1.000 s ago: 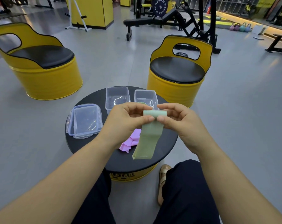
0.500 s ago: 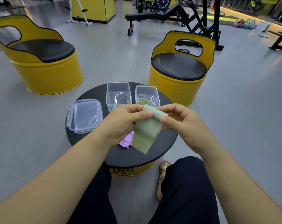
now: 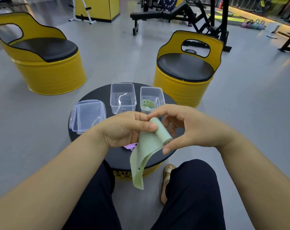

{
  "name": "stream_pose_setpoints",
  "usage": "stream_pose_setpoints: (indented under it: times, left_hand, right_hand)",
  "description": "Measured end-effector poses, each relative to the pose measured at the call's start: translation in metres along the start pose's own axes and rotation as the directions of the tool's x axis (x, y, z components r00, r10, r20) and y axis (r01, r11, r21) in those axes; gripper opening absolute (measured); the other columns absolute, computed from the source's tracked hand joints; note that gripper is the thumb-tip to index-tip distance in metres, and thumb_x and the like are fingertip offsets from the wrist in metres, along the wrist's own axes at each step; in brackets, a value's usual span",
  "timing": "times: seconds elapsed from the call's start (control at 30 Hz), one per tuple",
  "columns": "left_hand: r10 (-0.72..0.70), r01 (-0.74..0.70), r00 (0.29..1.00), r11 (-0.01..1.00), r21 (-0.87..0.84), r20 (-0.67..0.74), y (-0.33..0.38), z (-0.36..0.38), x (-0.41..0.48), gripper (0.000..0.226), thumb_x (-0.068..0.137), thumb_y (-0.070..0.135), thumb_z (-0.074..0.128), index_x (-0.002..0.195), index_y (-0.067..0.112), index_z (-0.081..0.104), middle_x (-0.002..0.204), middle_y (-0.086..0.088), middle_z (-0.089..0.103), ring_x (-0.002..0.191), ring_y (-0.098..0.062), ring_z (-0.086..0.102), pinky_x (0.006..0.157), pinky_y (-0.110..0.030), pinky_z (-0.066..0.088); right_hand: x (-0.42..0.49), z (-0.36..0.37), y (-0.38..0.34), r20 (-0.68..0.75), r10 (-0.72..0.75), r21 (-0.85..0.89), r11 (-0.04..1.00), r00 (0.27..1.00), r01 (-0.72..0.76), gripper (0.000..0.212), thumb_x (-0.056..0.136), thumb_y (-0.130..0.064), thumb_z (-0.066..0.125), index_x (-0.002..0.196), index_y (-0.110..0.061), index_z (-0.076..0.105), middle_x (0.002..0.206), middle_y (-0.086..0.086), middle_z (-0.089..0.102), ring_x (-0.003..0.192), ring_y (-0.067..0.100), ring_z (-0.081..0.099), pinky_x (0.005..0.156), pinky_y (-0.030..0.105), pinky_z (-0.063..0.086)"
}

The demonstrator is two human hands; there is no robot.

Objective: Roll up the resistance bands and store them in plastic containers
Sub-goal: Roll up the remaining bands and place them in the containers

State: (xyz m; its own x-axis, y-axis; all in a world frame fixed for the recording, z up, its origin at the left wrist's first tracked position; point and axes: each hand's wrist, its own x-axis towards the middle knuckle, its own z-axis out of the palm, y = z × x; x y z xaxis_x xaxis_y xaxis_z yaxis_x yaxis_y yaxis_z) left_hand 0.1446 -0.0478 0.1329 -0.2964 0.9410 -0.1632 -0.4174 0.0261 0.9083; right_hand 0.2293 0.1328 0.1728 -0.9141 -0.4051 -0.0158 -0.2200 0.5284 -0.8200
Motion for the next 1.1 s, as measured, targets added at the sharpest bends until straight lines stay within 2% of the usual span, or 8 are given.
stream_pose_setpoints:
  times: [0.13,0.33,0.43,0.57,0.7,0.93,1.0,1.1]
  left_hand:
    - [0.036,-0.036,0.999,0.999,-0.008,-0.001,0.003,0.005,-0.002,0.030,0.061,0.026,0.081,0.084,0.008,0.074,0.081,-0.008,0.072,0.071,-0.017,0.070,0.063,-0.023,0.055]
    - [0.059,-0.060,0.996,0.998,-0.004,-0.061,0.004,0.008,-0.003,0.025,0.070,0.030,0.067,0.084,0.011,0.075,0.083,-0.005,0.072,0.075,-0.015,0.069,0.066,-0.024,0.054]
    - [0.047,-0.045,0.993,0.999,0.015,-0.105,0.005,0.013,-0.004,0.021,0.067,0.025,0.064,0.077,0.010,0.076,0.077,-0.005,0.072,0.069,-0.014,0.069,0.062,-0.022,0.053]
    - [0.037,-0.021,0.980,0.996,0.082,-0.198,0.003,0.015,0.001,0.005,0.073,0.003,0.073,0.077,0.005,0.074,0.078,-0.012,0.072,0.068,-0.018,0.069,0.059,-0.022,0.054]
    - [0.055,-0.030,0.968,0.994,0.103,-0.246,0.006,0.018,0.003,0.011,0.071,0.008,0.065,0.075,0.006,0.075,0.078,-0.012,0.072,0.073,-0.020,0.068,0.068,-0.026,0.056]
    - [0.085,-0.032,0.944,0.985,0.167,-0.319,0.006,0.024,0.004,0.008,0.066,0.009,0.077,0.065,0.010,0.069,0.071,-0.005,0.068,0.067,-0.018,0.063,0.063,-0.024,0.053]
    - [0.077,-0.029,0.945,0.988,0.152,-0.317,0.006,0.024,0.004,0.014,0.066,0.009,0.076,0.075,0.007,0.067,0.076,-0.010,0.068,0.071,-0.023,0.063,0.067,-0.029,0.052]
    - [0.057,-0.029,0.959,0.994,0.103,-0.277,0.005,0.023,0.002,0.025,0.068,0.007,0.069,0.092,0.007,0.068,0.084,-0.012,0.070,0.075,-0.024,0.066,0.072,-0.030,0.054]
  right_hand:
    - [0.000,0.000,-0.001,-0.050,-0.006,0.045,0.999,0.999,0.008,0.060,0.060,-0.022,0.085,0.115,-0.026,0.060,0.088,0.016,0.061,0.072,0.020,0.058,0.066,0.044,0.049]
    - [-0.003,-0.001,0.004,-0.119,-0.019,0.194,0.980,0.993,0.042,0.057,0.055,-0.029,0.083,0.108,-0.035,0.063,0.089,0.027,0.059,0.075,0.034,0.055,0.067,0.048,0.046]
    - [-0.004,-0.003,0.009,-0.151,-0.018,0.327,0.943,0.988,0.067,0.054,0.053,-0.022,0.082,0.102,-0.037,0.067,0.103,0.018,0.066,0.097,0.042,0.058,0.083,0.055,0.049]
    - [-0.005,-0.006,0.011,-0.143,-0.015,0.426,0.902,0.990,0.075,0.054,0.054,-0.015,0.079,0.105,-0.026,0.065,0.109,-0.003,0.070,0.105,0.018,0.064,0.083,0.033,0.055]
    - [-0.005,-0.009,0.010,-0.157,-0.003,0.420,0.905,0.988,0.070,0.057,0.054,-0.016,0.078,0.108,-0.023,0.062,0.108,-0.002,0.070,0.105,0.019,0.063,0.085,0.032,0.055]
    - [-0.006,-0.017,0.008,-0.129,-0.057,0.302,0.949,0.990,0.094,0.057,0.052,-0.024,0.086,0.104,-0.037,0.068,0.107,0.002,0.067,0.102,0.042,0.055,0.084,0.064,0.043]
    - [-0.005,-0.018,0.009,-0.114,-0.062,0.275,0.957,0.992,0.091,0.059,0.052,-0.030,0.088,0.107,-0.034,0.066,0.110,0.019,0.057,0.096,0.056,0.047,0.074,0.059,0.044]
    - [-0.005,-0.021,0.012,-0.099,-0.056,0.207,0.975,0.993,0.076,0.061,0.053,-0.037,0.088,0.109,-0.033,0.064,0.106,0.023,0.053,0.091,0.053,0.045,0.067,0.045,0.043]
